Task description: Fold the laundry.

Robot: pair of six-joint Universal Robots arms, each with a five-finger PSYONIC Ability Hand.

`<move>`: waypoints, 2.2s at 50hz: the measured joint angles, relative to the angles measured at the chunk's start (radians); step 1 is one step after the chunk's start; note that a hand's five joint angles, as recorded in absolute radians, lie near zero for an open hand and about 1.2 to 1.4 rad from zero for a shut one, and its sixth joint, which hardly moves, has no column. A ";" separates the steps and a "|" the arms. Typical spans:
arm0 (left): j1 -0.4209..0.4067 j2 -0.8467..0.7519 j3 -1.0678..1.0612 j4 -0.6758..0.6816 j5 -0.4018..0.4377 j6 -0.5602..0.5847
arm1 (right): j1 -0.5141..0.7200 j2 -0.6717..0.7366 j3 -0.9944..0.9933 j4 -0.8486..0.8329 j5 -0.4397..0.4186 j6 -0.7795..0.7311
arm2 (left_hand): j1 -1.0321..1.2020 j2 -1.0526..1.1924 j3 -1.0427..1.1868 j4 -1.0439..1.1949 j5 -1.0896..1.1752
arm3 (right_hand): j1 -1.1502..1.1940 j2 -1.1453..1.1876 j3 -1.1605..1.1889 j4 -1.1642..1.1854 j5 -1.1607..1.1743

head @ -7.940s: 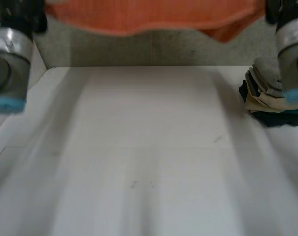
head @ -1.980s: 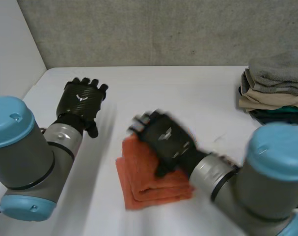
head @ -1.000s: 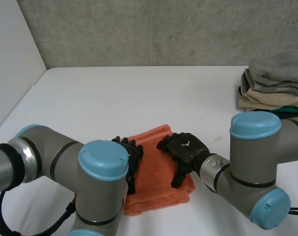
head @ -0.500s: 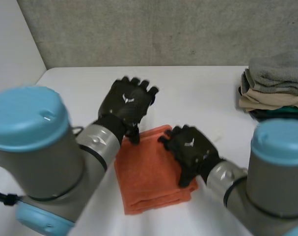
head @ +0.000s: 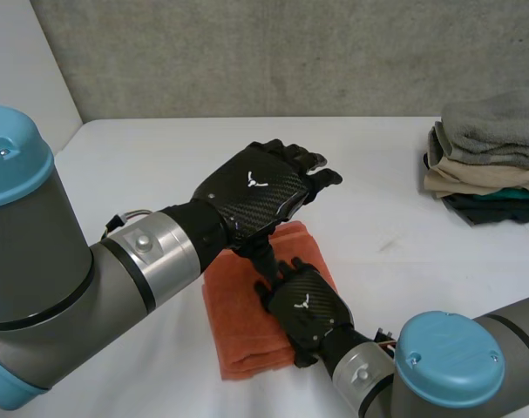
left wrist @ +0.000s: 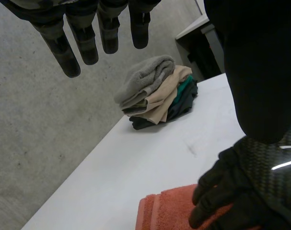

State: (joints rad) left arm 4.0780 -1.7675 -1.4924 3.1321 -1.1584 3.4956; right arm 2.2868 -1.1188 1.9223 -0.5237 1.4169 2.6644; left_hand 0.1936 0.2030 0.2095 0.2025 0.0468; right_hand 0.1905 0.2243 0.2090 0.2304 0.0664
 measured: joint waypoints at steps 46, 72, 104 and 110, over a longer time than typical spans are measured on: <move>0.010 0.003 0.000 0.002 -0.005 0.000 | -0.013 0.216 -0.311 -0.008 -0.029 -0.009 | 0.000 0.000 0.000 0.000 0.000 | 0.688 0.918 0.916 0.907 0.821; 0.088 0.059 0.004 0.002 -0.004 -0.004 | -0.382 0.078 -0.346 0.115 -0.236 -0.075 | 0.000 0.000 0.000 0.000 0.000 | 0.689 0.938 0.940 0.946 0.834; 0.093 0.076 0.001 0.002 -0.004 -0.004 | -0.850 0.276 -1.088 -0.124 -0.500 0.249 | 0.000 0.000 0.000 0.000 0.000 | 0.689 0.938 0.963 0.955 0.858; 0.093 0.076 -0.002 0.002 -0.004 -0.004 | -0.975 0.407 -0.998 -0.210 -0.648 0.238 | 0.000 0.000 0.000 0.000 0.000 | 0.689 0.938 0.963 0.956 0.858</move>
State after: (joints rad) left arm 4.1709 -1.6918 -1.4940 3.1339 -1.1628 3.4914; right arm 1.3118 -0.7118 0.9247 -0.7341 0.7689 2.9025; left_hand 0.1936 0.2030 0.2096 0.2025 0.0468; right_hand 0.8790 1.1627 1.1717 1.1860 0.9247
